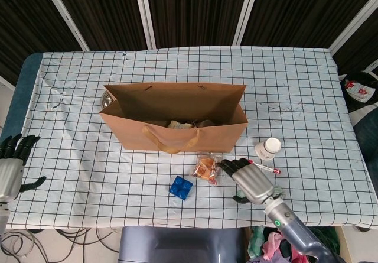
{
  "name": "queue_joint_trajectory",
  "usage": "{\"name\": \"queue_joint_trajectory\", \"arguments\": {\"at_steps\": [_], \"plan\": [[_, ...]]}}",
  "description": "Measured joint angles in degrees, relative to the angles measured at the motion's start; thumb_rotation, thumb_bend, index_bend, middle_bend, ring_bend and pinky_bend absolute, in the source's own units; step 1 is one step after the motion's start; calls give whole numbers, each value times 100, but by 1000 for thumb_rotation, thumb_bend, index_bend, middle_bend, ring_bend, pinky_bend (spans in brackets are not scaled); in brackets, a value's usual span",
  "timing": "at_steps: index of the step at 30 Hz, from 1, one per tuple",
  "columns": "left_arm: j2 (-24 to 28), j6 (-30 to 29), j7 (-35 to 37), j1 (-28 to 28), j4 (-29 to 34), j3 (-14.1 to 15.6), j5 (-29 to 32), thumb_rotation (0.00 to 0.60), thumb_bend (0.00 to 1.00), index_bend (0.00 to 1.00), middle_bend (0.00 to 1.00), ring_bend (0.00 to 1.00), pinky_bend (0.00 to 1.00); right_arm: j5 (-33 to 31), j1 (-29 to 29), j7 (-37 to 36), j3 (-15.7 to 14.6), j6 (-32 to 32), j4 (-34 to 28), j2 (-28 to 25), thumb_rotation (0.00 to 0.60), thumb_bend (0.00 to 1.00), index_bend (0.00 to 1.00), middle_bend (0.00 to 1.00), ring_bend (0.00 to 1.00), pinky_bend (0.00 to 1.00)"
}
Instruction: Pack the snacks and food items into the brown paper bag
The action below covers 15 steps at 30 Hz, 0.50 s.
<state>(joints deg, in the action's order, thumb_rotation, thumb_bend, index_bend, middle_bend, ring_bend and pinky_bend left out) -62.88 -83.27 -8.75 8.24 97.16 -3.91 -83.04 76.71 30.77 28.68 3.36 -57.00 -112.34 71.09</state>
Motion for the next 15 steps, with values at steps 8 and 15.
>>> {"name": "queue_joint_trajectory", "arguments": {"at_steps": [8,15], "plan": [[-36,22,-70,13,-10,-1,14,600,76,136,110,0,23,-237,580,536,285,311,571,678,600,130,136,138,191,216],[-67,33,-144,21,-15,2,24,600,76,136,111,0,23,-352,871,784,274,585,863,868,600,136,149,138,191,215]]}}
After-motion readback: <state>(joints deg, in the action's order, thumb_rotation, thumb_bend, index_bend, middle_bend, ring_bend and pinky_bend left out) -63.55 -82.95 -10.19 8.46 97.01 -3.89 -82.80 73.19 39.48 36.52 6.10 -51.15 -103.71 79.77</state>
